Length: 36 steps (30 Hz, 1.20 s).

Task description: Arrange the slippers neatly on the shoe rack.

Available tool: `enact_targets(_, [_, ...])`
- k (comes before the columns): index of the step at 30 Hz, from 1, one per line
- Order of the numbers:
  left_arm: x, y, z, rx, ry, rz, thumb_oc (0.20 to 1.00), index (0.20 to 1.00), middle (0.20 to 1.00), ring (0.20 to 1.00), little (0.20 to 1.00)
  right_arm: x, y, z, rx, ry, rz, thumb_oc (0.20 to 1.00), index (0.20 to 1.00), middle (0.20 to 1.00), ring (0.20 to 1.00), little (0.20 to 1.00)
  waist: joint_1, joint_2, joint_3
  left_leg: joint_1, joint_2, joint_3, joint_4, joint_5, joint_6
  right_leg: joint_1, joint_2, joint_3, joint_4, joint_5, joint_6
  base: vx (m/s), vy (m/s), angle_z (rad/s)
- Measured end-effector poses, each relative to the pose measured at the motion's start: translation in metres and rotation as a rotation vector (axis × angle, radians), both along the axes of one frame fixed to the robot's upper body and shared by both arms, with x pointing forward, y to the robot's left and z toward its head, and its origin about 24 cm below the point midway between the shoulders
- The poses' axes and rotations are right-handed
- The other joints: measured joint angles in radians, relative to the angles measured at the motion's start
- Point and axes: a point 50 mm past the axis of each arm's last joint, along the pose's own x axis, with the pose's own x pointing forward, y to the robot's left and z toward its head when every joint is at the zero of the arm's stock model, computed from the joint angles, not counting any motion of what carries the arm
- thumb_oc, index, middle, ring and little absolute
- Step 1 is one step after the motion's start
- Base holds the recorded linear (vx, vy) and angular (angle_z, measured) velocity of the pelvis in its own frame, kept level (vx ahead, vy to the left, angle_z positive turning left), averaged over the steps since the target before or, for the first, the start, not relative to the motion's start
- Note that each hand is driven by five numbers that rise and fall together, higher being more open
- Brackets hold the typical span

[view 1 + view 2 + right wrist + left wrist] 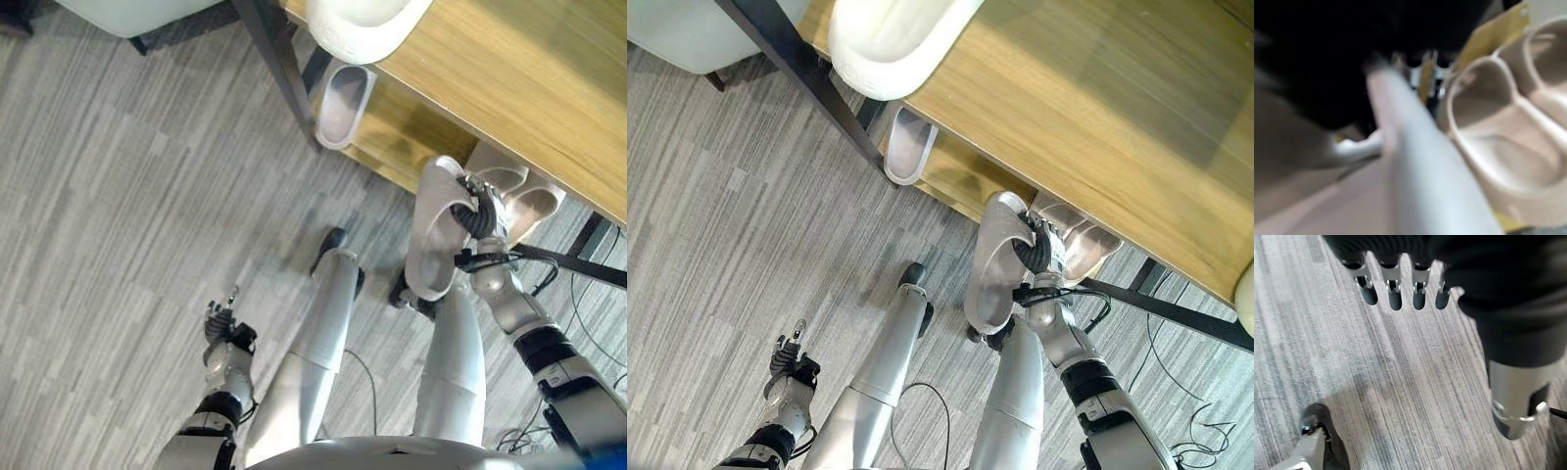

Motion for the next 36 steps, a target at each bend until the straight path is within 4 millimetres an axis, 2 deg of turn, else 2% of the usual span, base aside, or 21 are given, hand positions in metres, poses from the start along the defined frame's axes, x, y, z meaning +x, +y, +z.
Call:
enact_targets(5, [0.000,0.000,0.000,0.001,-0.001,0.001,1.000,1.000,1.000,1.000,1.000,0.010,-0.005,0.002,0.010,0.015,-0.034,0.200,0.200,0.200,0.200,0.200,0.013,-0.006,-0.004,-0.014,-0.008,-0.006,-0.012,0.004,-0.002,-0.011,-0.012,-0.008,-0.002,-0.010,0.004,0.02,-0.032,0.08])
enact_targets(8, [0.000,0.001,0.001,0.008,-0.008,0.005,1.000,1.000,1.000,1.000,1.000,0.018,-0.007,0.015,0.015,-0.015,-0.042,0.200,0.200,0.200,0.200,0.200,0.020,-0.010,-0.007,-0.029,-0.011,-0.016,-0.024,0.009,0.000,-0.027,-0.014,-0.011,-0.005,-0.012,0.004,0.02,-0.040,0.06])
enact_targets(12, [0.008,-0.005,0.005,0.006,-0.032,-0.026,1.000,1.000,1.000,1.000,1.000,0.027,-0.026,0.022,-0.042,0.017,-0.101,0.200,0.200,0.200,0.200,0.200,0.041,-0.018,-0.019,-0.048,-0.014,-0.030,-0.058,0.024,-0.009,-0.042,-0.024,-0.035,-0.033,-0.009,0.005,0.03,-0.028,0.10])
enact_targets(15, [0.008,-0.008,0.004,-0.038,-0.047,-0.006,1.000,1.000,1.000,1.000,1.000,0.036,-0.023,0.040,-0.033,-0.027,-0.088,0.200,0.200,0.200,0.200,0.200,0.044,-0.019,-0.022,-0.055,-0.014,-0.032,-0.067,0.028,-0.012,-0.048,-0.025,-0.038,-0.039,-0.008,0.010,0.03,-0.030,0.04])
enact_targets(21, [0.012,-0.010,0.006,-0.041,-0.066,-0.032,1.000,1.000,1.000,1.000,1.000,0.046,-0.041,0.066,-0.094,-0.055,-0.142,0.200,0.200,0.200,0.200,0.200,0.068,-0.022,-0.029,-0.062,-0.017,-0.052,-0.090,0.030,-0.017,-0.047,-0.029,-0.060,-0.056,-0.011,0.008,0.05,-0.046,0.07])
enact_targets(23, [0.013,-0.012,0.006,-0.041,-0.066,-0.043,1.000,1.000,1.000,1.000,1.000,0.053,-0.041,0.083,-0.097,-0.083,-0.151,0.200,0.200,0.200,0.200,0.200,0.072,-0.023,-0.030,-0.062,-0.019,-0.059,-0.093,0.032,-0.019,-0.047,-0.028,-0.062,-0.054,-0.018,0.005,0.05,-0.051,0.12])
enact_targets(27, [0.013,-0.014,0.005,-0.055,-0.079,-0.057,1.000,1.000,1.000,1.000,1.000,0.061,-0.045,0.090,-0.089,-0.063,-0.179,0.200,0.200,0.200,0.200,0.200,0.112,-0.037,-0.040,-0.066,-0.022,-0.084,-0.119,0.035,-0.033,-0.047,-0.029,-0.081,-0.058,-0.030,-0.006,0.05,-0.048,0.14])
enact_targets(29, [0.004,-0.015,-0.003,-0.092,-0.050,-0.031,1.000,1.000,1.000,1.000,1.000,0.062,-0.044,0.094,-0.072,-0.071,-0.181,1.000,1.000,1.000,1.000,1.000,0.122,-0.039,-0.041,-0.068,-0.025,-0.093,-0.124,0.039,-0.038,-0.047,-0.031,-0.086,-0.059,-0.037,-0.012,0.04,-0.032,0.17])
enact_targets(34, [0.004,-0.017,-0.004,-0.111,-0.060,-0.036,1.000,1.000,1.000,1.000,1.000,0.066,-0.040,0.105,-0.013,-0.098,-0.174,1.000,1.000,1.000,1.000,1.000,0.125,-0.039,-0.041,-0.078,-0.032,-0.106,-0.125,0.043,-0.044,-0.054,-0.036,-0.094,-0.055,-0.046,-0.009,0.01,0.031,0.07])
enact_targets(36, [0.003,-0.016,-0.004,-0.111,-0.063,-0.040,1.000,1.000,1.000,1.000,1.000,0.066,-0.037,0.102,0.028,-0.107,-0.174,1.000,1.000,1.000,1.000,1.000,0.122,-0.039,-0.041,-0.081,-0.032,-0.102,-0.125,0.043,-0.043,-0.059,-0.036,-0.090,-0.055,-0.045,-0.008,0.00,0.041,-0.03])
